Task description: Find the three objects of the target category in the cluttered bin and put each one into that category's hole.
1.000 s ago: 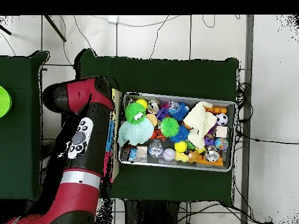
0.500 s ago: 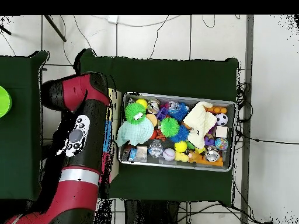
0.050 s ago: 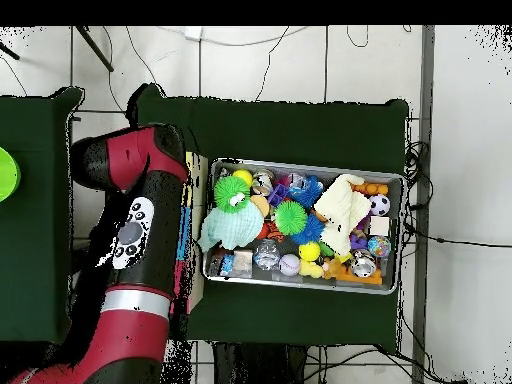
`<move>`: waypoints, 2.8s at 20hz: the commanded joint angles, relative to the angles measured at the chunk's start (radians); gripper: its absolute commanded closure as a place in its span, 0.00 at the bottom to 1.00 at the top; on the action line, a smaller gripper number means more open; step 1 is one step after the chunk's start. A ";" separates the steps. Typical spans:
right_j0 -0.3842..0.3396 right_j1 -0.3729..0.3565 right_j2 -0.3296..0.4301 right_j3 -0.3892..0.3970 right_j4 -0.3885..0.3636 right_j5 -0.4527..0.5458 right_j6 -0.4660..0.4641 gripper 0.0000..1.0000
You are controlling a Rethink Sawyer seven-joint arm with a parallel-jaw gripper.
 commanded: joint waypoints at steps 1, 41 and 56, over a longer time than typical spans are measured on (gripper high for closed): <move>-0.045 -0.062 0.070 0.094 -0.010 0.168 -0.060 0.00; -0.282 -0.325 0.311 0.428 -0.222 0.003 -0.349 0.00; -0.232 -0.330 0.301 0.326 -0.255 0.129 -0.292 0.00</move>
